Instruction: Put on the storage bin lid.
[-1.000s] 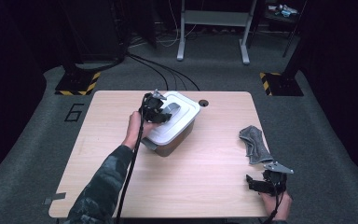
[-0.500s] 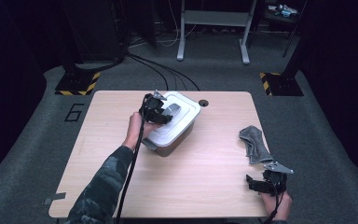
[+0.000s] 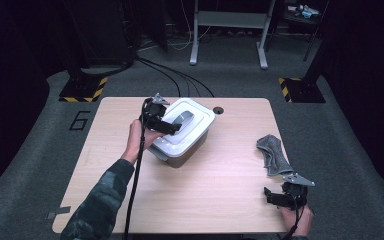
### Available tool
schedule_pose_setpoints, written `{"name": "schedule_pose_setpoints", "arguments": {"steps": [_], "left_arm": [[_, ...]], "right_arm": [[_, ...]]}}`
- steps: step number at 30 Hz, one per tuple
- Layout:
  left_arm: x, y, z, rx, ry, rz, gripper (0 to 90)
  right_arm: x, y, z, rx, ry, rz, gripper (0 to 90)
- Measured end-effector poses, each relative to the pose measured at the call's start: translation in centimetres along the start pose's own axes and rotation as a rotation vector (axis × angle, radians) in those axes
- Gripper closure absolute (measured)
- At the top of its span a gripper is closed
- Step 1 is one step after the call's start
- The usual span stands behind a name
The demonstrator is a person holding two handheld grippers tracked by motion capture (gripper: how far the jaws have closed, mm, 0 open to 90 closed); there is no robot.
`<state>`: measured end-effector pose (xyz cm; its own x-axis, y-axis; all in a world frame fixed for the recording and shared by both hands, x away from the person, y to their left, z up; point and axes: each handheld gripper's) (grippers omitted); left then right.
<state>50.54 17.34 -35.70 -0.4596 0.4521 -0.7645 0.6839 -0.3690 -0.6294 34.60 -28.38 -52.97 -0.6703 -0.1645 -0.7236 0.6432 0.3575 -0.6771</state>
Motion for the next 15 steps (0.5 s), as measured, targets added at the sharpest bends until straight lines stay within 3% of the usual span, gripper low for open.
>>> {"name": "schedule_pose_setpoints", "arguments": {"steps": [6, 15], "left_arm": [[0.5, -2.4, -0.2, -0.001, 0.010, 0.039, 13.3], [2.4, -4.8, -1.0, -0.028, 0.015, 0.049, 11.7]], "right_arm": [[0.0, 0.0, 0.0, 0.000, 0.000, 0.000, 3.4], [0.0, 0.0, 0.0, 0.001, 0.001, 0.000, 3.4]]}}
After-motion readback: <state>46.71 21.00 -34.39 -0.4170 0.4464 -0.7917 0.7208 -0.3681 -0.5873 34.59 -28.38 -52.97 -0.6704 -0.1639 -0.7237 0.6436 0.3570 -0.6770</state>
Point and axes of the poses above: each handheld gripper's, and its own axes: y roughly forward along the jaws, x roughly out of its underside, z roughly to its right, and after that the axes turned 11 degrees about -x, right-handed
